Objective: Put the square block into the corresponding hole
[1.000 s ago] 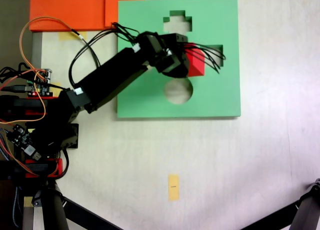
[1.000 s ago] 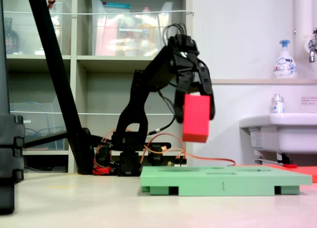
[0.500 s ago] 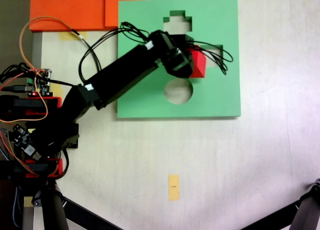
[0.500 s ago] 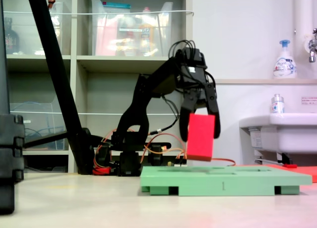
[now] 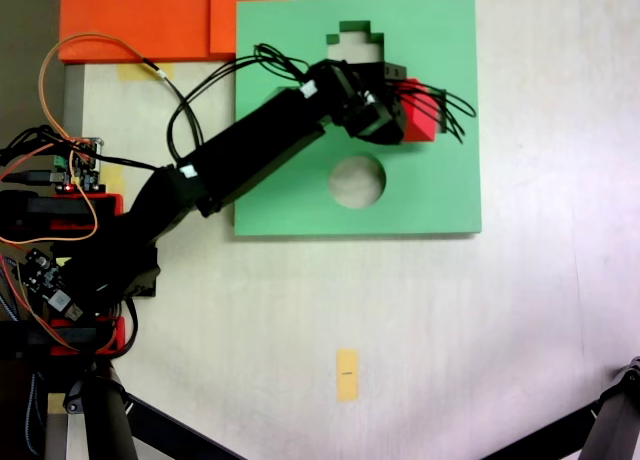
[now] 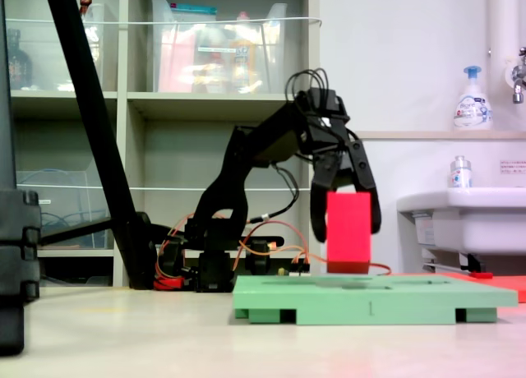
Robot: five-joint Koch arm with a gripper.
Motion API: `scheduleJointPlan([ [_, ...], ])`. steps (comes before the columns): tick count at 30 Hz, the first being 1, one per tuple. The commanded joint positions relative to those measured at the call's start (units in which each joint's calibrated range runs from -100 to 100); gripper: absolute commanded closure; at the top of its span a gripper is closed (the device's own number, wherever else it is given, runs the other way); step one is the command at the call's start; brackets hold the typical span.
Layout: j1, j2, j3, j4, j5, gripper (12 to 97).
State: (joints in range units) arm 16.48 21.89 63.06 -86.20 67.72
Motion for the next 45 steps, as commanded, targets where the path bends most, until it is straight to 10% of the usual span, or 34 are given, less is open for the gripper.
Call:
scheduleJointPlan([
  [1, -0.05, 0.32, 5.54, 4.49, 0.59, 90.5],
  [45, -0.34, 18.20, 6.63, 16.05, -0.68, 82.8],
])
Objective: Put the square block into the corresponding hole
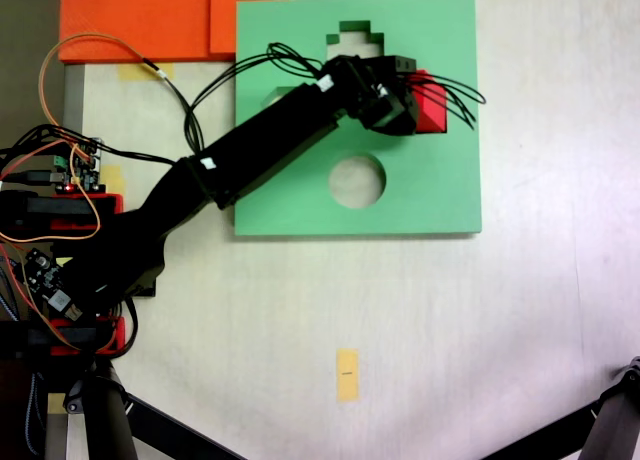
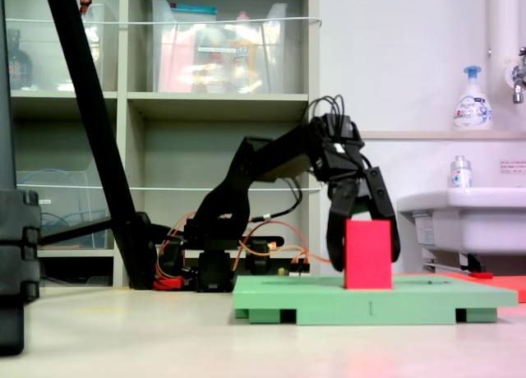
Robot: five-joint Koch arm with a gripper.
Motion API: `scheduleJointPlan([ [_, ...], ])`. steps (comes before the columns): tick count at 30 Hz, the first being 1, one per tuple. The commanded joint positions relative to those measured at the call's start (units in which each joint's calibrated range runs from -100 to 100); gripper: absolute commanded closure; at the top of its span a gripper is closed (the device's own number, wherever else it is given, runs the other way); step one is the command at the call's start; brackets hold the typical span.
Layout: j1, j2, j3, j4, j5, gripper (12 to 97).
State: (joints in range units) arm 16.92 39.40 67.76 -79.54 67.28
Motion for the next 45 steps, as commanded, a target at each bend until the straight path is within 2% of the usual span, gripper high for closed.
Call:
scheduleJointPlan([
  [1, -0.83, 0.69, 2.03, 9.39, -0.44, 82.6],
  [6, -0.83, 0.83, 2.13, 9.49, -2.34, 74.3],
  [11, -1.17, 1.38, 2.63, 11.03, -2.39, 70.9],
  [24, -1.71, 2.64, 2.63, 15.17, -2.39, 68.6],
  [29, -1.76, 2.64, 2.63, 13.92, -2.34, 55.1],
  [30, -1.76, 2.50, 2.63, 12.38, -2.30, 51.1],
  [32, -1.66, 1.52, 2.63, 10.06, -2.30, 37.5],
  [35, -1.42, -1.69, 2.63, 7.08, -3.22, 25.6],
  [41, -0.59, -16.21, 2.53, -1.01, -4.98, 24.0],
  [45, -0.54, -34.37, 2.53, -5.34, -11.43, 24.1],
])
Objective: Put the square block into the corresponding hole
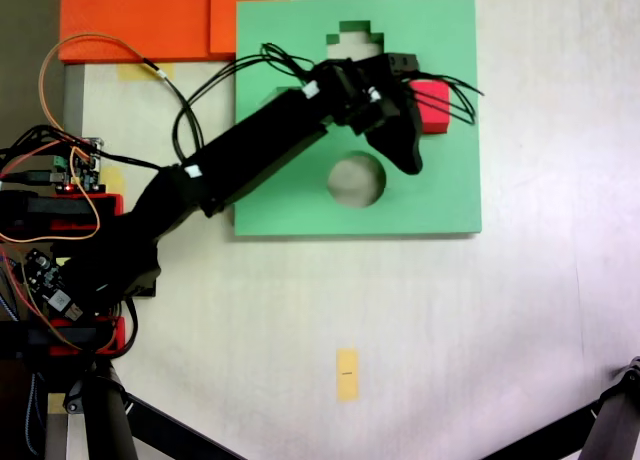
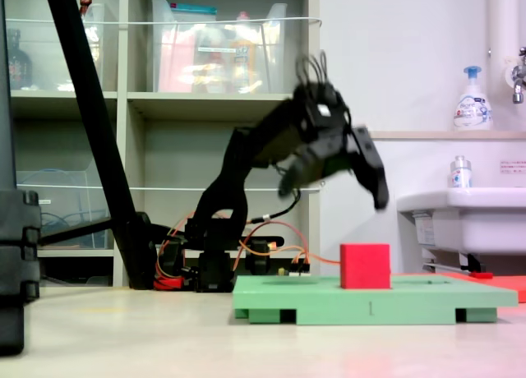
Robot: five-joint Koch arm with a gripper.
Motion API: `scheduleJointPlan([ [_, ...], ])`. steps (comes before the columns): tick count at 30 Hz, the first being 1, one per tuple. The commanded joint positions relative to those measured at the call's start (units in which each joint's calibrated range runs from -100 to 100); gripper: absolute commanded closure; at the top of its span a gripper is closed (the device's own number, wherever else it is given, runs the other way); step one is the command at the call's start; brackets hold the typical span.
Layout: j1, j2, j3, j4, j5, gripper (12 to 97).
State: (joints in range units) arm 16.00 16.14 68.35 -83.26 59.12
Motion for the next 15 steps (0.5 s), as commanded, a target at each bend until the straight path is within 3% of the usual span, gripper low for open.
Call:
scheduleJointPlan([
  [1, 0.29, -15.72, 1.94, -2.49, -6.30, 24.1],
  [7, -3.13, -39.33, 1.84, -7.11, -30.67, 25.2],
  [8, -3.86, -42.26, 1.94, -7.01, -31.84, 25.4],
  [11, -8.11, -48.54, 1.94, -5.86, -36.92, 40.0],
  [15, -12.01, -53.29, -3.04, -3.64, -41.03, 41.7],
])
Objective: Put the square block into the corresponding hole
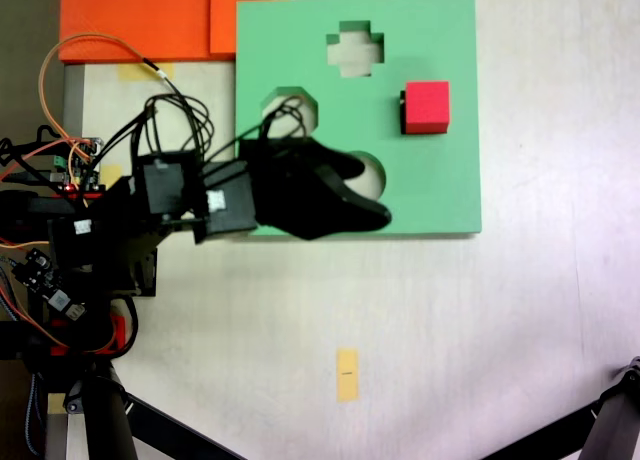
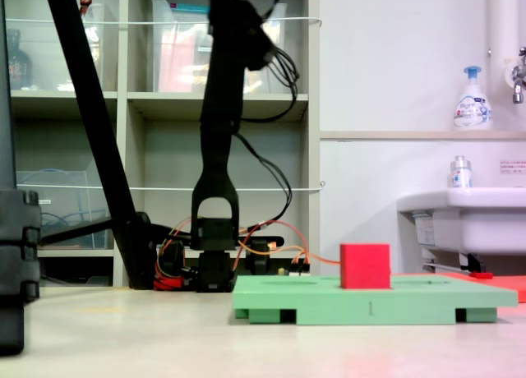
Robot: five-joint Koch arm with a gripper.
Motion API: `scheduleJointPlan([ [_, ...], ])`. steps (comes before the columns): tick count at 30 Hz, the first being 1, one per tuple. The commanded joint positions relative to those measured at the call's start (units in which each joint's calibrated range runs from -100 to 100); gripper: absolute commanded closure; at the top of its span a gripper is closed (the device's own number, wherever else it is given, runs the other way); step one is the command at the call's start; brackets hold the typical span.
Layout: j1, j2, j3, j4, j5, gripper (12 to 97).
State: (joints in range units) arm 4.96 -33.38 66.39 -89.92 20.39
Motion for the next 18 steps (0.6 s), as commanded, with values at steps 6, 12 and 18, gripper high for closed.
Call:
scheduleJointPlan([
  [6, -3.57, -55.59, -79.15, 57.90, -9.67, 45.2],
  [12, -4.20, -66.62, -130.80, 89.29, -18.56, 46.2],
  [18, -3.86, -66.62, -161.50, 99.02, -21.83, 49.8],
])
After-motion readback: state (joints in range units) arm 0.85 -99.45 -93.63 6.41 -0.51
